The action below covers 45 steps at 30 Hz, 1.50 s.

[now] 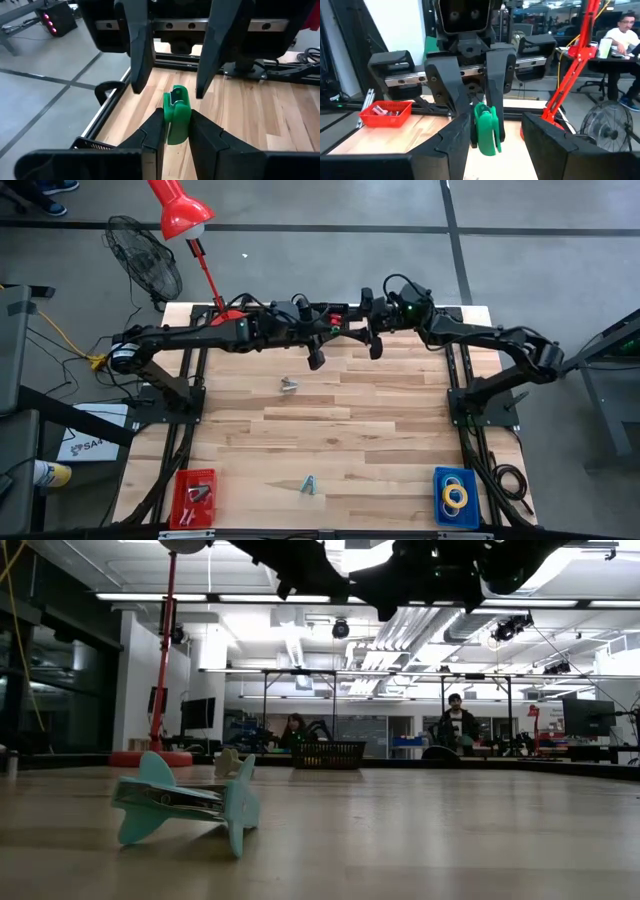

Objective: Pick and place Stapler, Stapler remover, tape
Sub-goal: Put the green stapler into the black basket

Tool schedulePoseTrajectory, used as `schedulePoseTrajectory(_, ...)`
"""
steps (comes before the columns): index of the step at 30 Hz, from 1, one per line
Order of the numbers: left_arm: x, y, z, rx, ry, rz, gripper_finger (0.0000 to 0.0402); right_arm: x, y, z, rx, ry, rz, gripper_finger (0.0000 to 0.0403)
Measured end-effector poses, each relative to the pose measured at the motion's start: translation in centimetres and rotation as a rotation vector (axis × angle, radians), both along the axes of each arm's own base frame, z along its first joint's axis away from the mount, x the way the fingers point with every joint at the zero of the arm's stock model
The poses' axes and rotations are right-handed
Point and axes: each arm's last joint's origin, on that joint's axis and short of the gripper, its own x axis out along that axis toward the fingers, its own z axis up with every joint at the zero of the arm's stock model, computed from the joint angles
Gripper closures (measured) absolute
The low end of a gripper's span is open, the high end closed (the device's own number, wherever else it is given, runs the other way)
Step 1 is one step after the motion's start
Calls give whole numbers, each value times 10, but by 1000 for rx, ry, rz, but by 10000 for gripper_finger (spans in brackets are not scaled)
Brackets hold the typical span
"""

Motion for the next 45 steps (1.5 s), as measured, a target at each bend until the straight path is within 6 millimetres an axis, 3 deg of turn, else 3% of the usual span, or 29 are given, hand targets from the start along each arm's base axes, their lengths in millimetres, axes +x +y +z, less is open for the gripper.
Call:
schedulePoseTrajectory(10,-10,42,-10,-31,59,127,340,-22,-30,22,91,26,-131,233)
schedulePoseTrajectory(16,-4,75,-41,-114,137,186,340,-42,-45,34,123,68,-211,233)
schedulePoseTrajectory(25,1,130,-107,-311,229,333,340,-73,-54,45,122,98,-308,233)
schedulePoseTrajectory(32,5,153,-144,-456,246,391,340,-84,-60,40,153,148,-351,233)
schedulePoseTrajectory(40,30,175,-150,-485,261,404,340,-86,-62,37,175,176,-360,233)
schedulePoseTrajectory(45,42,188,-151,-523,356,433,340,-87,-61,36,180,181,-360,233)
